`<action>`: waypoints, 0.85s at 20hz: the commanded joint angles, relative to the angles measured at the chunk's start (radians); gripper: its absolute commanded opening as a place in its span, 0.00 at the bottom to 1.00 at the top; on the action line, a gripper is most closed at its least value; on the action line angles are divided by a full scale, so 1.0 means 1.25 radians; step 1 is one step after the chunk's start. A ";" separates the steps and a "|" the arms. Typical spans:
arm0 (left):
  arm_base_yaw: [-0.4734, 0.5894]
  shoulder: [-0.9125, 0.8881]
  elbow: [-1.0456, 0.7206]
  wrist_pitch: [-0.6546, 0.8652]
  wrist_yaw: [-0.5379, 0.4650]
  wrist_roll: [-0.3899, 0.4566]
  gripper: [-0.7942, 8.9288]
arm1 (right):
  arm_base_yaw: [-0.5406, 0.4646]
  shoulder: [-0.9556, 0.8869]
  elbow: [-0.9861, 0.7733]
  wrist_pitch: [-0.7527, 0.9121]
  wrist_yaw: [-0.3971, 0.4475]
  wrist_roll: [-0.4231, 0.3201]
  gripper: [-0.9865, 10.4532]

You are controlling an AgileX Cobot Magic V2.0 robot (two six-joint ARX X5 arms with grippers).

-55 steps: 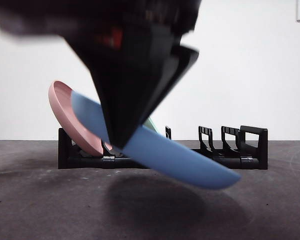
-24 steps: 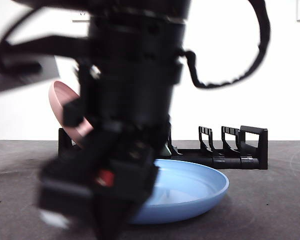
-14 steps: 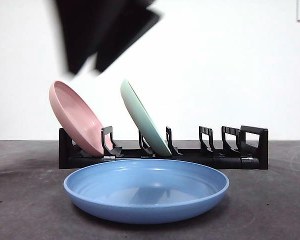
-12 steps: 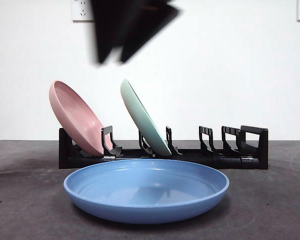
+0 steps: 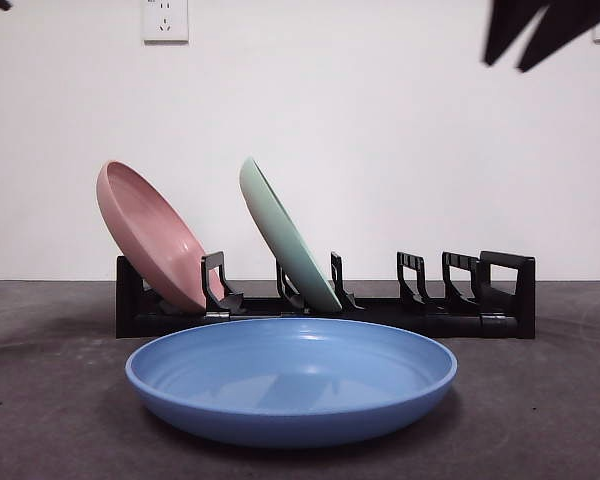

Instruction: Place the plate

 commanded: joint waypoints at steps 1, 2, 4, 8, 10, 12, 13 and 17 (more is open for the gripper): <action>-0.021 0.036 0.023 0.096 0.004 -0.053 0.49 | -0.079 0.006 0.012 0.004 -0.046 -0.014 0.27; -0.038 0.061 0.031 0.128 0.004 -0.070 0.53 | -0.107 0.006 0.012 0.004 -0.069 -0.013 0.27; -0.069 0.128 0.069 0.133 -0.012 -0.070 0.53 | -0.135 0.006 0.012 0.004 -0.077 -0.009 0.27; -0.123 0.306 0.258 0.030 -0.160 -0.026 0.53 | -0.133 0.006 0.012 0.004 -0.080 -0.009 0.27; -0.145 0.390 0.375 -0.047 -0.271 0.016 0.53 | -0.132 0.006 0.012 0.004 -0.080 -0.009 0.27; -0.165 0.475 0.504 -0.149 -0.379 0.050 0.53 | -0.132 0.006 0.012 0.004 -0.080 -0.009 0.27; -0.172 0.518 0.571 -0.205 -0.430 0.061 0.52 | -0.132 0.006 0.012 0.005 -0.080 -0.009 0.27; -0.195 0.673 0.791 -0.405 -0.555 0.062 0.46 | -0.132 0.006 0.012 0.005 -0.080 -0.005 0.27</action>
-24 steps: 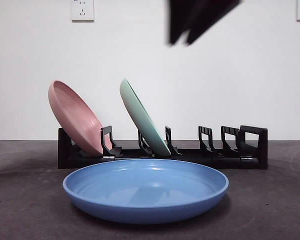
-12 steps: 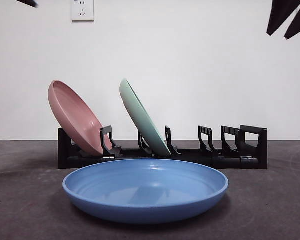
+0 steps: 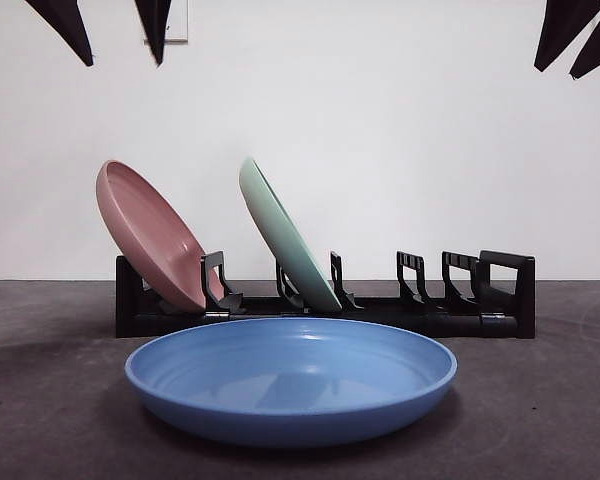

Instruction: Place the plate

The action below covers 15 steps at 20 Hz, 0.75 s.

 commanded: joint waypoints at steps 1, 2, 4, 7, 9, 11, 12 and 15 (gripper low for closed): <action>-0.009 0.082 0.100 -0.090 -0.023 0.004 0.47 | 0.004 0.006 0.012 0.006 -0.003 0.002 0.27; -0.011 0.108 0.119 -0.127 -0.027 -0.006 0.47 | 0.004 0.006 0.012 0.006 -0.004 0.002 0.27; -0.014 0.152 0.124 -0.148 -0.044 -0.026 0.47 | 0.004 0.006 0.012 0.006 -0.004 0.002 0.27; -0.020 0.198 0.124 -0.148 -0.045 -0.036 0.47 | 0.007 0.006 0.012 0.006 -0.017 0.002 0.27; -0.024 0.219 0.124 -0.148 -0.099 -0.038 0.46 | 0.009 0.006 0.012 0.006 -0.018 0.002 0.27; -0.031 0.228 0.124 -0.148 -0.164 -0.038 0.46 | 0.011 0.006 0.012 0.006 -0.018 0.002 0.27; -0.031 0.229 0.124 -0.148 -0.176 -0.038 0.46 | 0.014 0.006 0.012 0.006 -0.018 0.002 0.27; -0.031 0.237 0.124 -0.148 -0.177 -0.038 0.46 | 0.014 0.006 0.012 0.009 -0.018 0.002 0.27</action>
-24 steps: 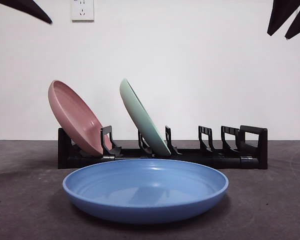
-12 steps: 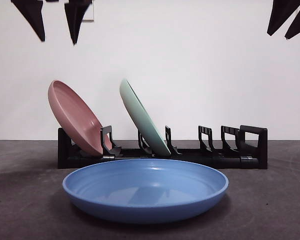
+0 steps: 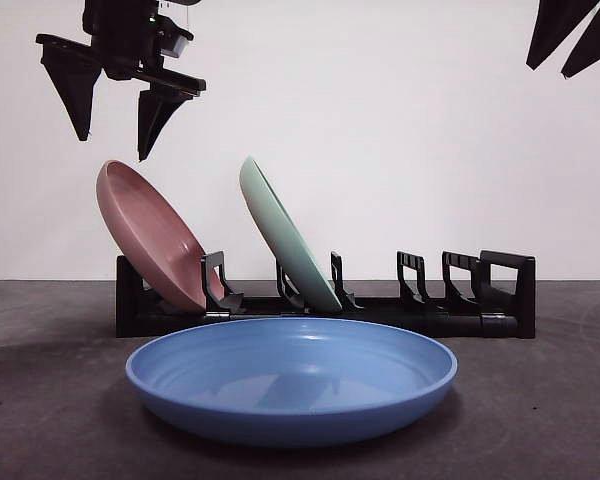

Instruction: Place the plate

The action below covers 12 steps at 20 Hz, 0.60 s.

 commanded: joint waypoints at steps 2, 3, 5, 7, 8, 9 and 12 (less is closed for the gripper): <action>-0.005 0.038 0.024 -0.024 -0.007 -0.005 0.46 | 0.004 0.006 0.012 0.009 -0.002 0.002 0.27; -0.005 0.041 0.024 -0.024 -0.007 -0.005 0.46 | 0.004 0.006 0.012 0.009 -0.002 0.002 0.27; -0.005 0.052 0.024 -0.024 -0.007 -0.005 0.46 | 0.004 0.006 0.012 0.009 -0.002 0.002 0.27; -0.005 0.064 0.024 -0.024 -0.007 -0.005 0.46 | 0.004 0.006 0.012 0.009 -0.002 0.002 0.27; -0.005 0.067 0.024 -0.024 -0.007 -0.005 0.46 | 0.004 0.006 0.012 0.009 -0.002 0.002 0.27; -0.005 0.067 0.024 -0.024 -0.007 -0.005 0.46 | 0.004 0.006 0.012 0.009 -0.002 0.002 0.27; -0.005 0.067 0.024 -0.024 -0.008 -0.005 0.33 | 0.004 0.006 0.012 0.009 0.000 0.002 0.27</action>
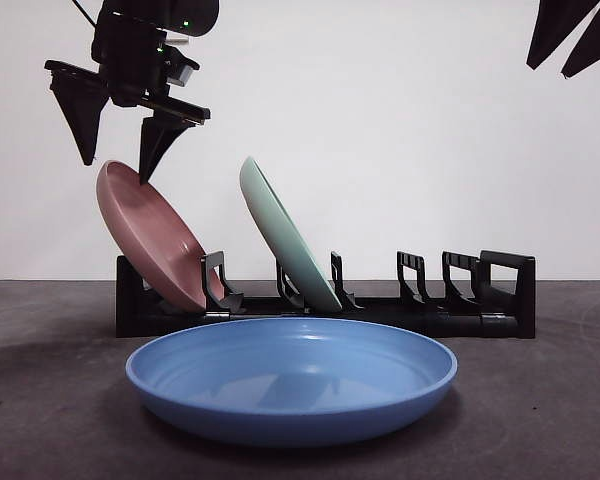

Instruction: Place the plate

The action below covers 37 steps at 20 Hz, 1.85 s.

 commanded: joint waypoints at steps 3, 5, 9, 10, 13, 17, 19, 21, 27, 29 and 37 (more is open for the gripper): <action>-0.005 0.021 0.024 -0.024 -0.004 -0.004 0.23 | 0.004 0.006 0.012 0.008 -0.001 0.002 0.27; -0.009 0.021 0.024 -0.024 -0.004 -0.004 0.16 | 0.004 0.006 0.012 0.008 -0.001 0.002 0.27; -0.019 0.021 0.025 -0.024 -0.016 -0.002 0.10 | 0.004 0.006 0.012 0.008 -0.001 0.002 0.27; -0.022 0.021 0.025 -0.024 -0.028 -0.001 0.10 | 0.004 0.006 0.012 0.008 -0.001 0.002 0.27; -0.035 0.021 0.025 -0.024 -0.069 0.002 0.10 | 0.004 0.006 0.012 0.008 -0.001 0.002 0.27; -0.056 0.021 0.027 -0.024 -0.133 0.017 0.10 | 0.004 0.006 0.012 0.008 -0.001 0.002 0.27; -0.068 0.021 0.038 -0.024 -0.165 0.027 0.10 | 0.004 0.006 0.012 0.008 -0.001 0.002 0.27; -0.079 0.021 0.054 -0.024 -0.192 0.027 0.10 | 0.004 0.006 0.012 0.007 -0.001 0.002 0.27; -0.093 0.021 0.131 -0.024 -0.250 0.073 0.10 | 0.004 0.006 0.012 0.007 -0.001 0.002 0.27; -0.093 0.020 0.164 -0.024 -0.265 0.093 0.10 | 0.004 0.006 0.012 0.007 -0.001 0.002 0.27; -0.084 -0.044 0.211 -0.027 -0.265 0.103 0.10 | 0.004 0.006 0.012 0.006 -0.001 0.002 0.27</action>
